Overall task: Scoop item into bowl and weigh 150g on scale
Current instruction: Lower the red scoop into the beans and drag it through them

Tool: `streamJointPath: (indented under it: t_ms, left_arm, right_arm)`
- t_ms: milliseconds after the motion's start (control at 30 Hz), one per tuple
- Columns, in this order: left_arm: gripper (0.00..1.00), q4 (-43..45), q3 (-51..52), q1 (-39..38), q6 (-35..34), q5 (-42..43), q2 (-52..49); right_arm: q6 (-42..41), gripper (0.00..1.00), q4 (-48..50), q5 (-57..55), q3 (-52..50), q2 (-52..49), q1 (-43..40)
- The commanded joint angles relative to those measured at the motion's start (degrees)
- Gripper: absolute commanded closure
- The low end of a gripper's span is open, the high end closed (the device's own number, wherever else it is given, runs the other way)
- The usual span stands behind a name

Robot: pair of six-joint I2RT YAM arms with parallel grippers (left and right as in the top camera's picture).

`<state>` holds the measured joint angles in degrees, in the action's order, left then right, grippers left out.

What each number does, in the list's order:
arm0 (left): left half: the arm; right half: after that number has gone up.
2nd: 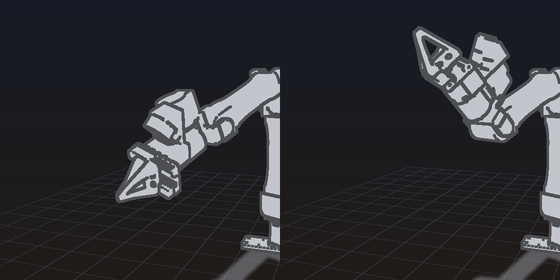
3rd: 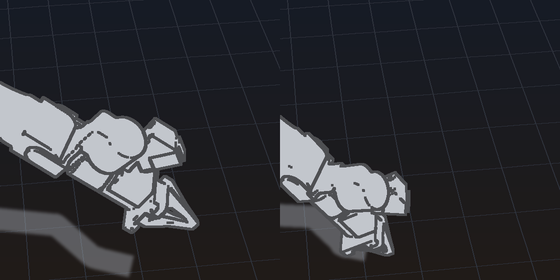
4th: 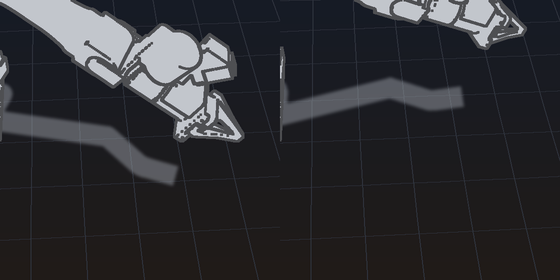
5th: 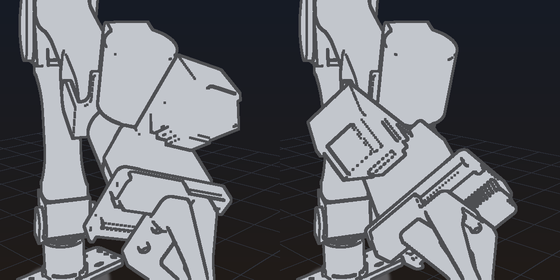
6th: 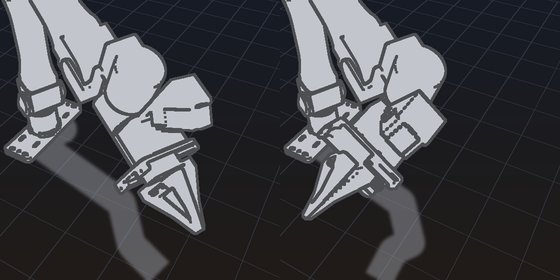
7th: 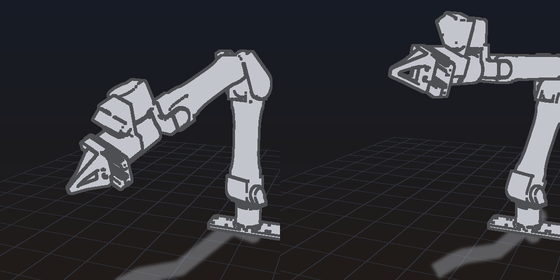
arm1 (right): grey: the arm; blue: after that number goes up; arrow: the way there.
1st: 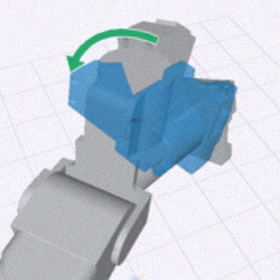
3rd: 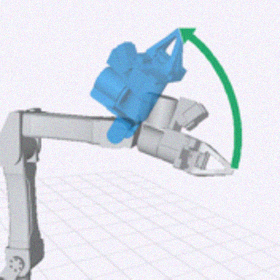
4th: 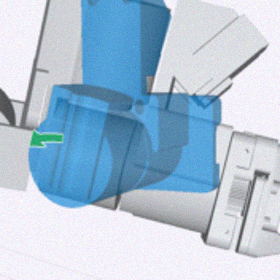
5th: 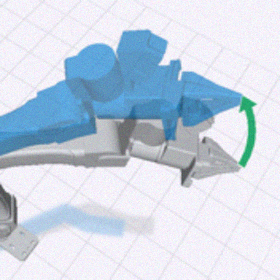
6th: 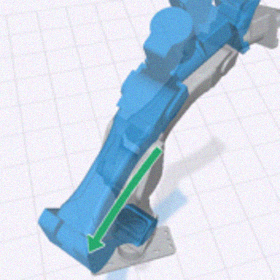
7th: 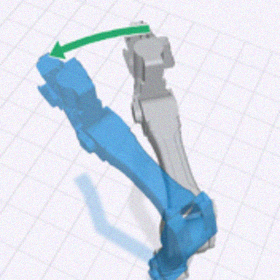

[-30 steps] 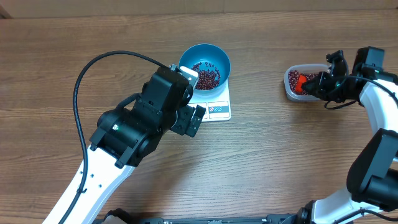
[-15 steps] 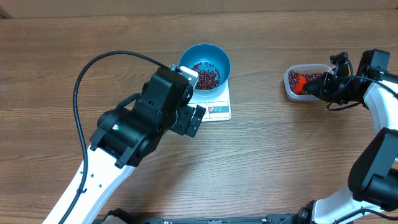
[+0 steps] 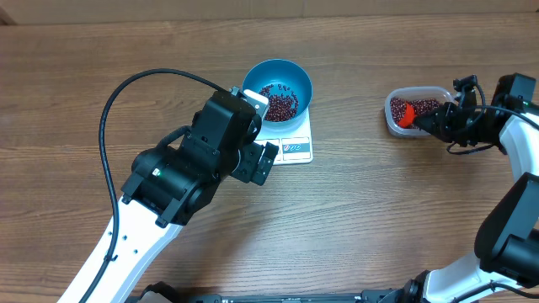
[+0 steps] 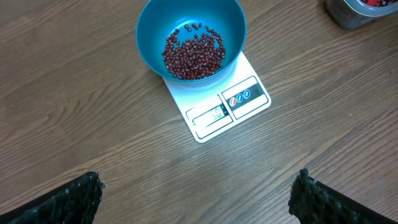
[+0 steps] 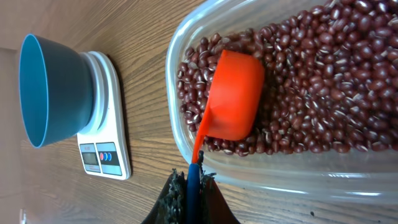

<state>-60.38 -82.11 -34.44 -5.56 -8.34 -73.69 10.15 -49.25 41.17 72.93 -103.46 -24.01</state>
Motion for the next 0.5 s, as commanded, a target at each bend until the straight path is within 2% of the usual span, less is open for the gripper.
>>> streamJointPath:
  t_ms: [0, 467]
  left_arm:
    - [0.0, 0.17, -0.24, 0.39, 0.87, 0.48, -0.24]
    - [0.0, 0.17, -0.24, 0.39, 0.87, 0.48, -0.24]
  right_arm:
    - [0.85, 0.96, -0.39, 4.04, -1.22, -0.17, -1.07]
    - [1.84, 0.96, -1.09, 9.4, -1.29, -0.17, -5.79]
